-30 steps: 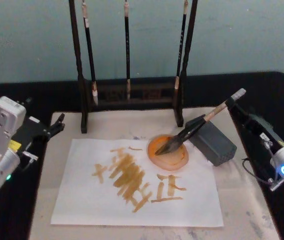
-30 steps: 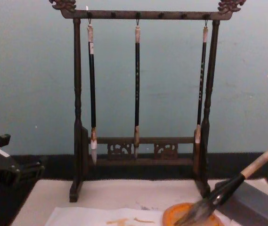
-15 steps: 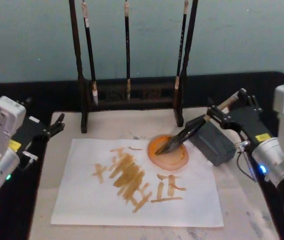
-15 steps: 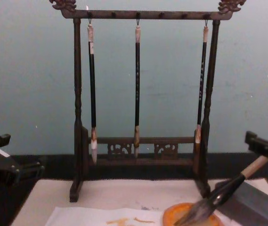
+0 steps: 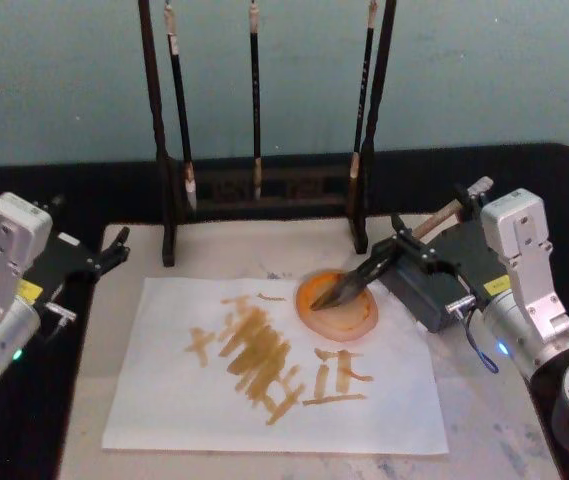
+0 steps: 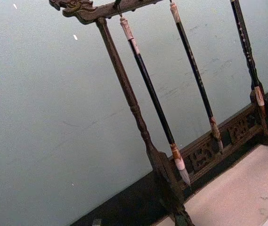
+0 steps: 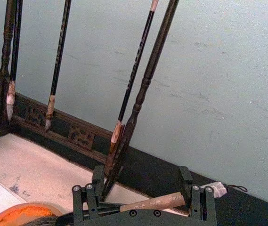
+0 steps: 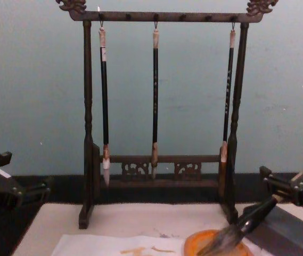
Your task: Pick up the brush from the inkstone, write on the paper, then place the brush back to its original position.
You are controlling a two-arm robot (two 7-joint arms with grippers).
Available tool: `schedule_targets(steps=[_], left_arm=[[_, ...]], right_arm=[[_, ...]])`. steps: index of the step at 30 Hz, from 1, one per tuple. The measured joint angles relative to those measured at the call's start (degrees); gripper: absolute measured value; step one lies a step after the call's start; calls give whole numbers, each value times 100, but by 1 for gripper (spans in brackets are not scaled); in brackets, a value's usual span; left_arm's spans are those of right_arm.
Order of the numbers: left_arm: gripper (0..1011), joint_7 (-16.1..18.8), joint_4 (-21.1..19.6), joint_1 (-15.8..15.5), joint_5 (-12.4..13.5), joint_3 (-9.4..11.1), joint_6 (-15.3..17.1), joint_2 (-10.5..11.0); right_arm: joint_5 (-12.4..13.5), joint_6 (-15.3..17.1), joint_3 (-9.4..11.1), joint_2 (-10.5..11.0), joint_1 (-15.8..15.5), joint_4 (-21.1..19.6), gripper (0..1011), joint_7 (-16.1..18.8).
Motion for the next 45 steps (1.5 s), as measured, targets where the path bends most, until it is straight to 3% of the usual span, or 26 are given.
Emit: schedule_targets(steps=[45], left_arm=[[1009, 0, 0, 0, 1, 0, 0, 0]], right_arm=[[65, 6, 7, 16, -11, -29, 1000, 5]])
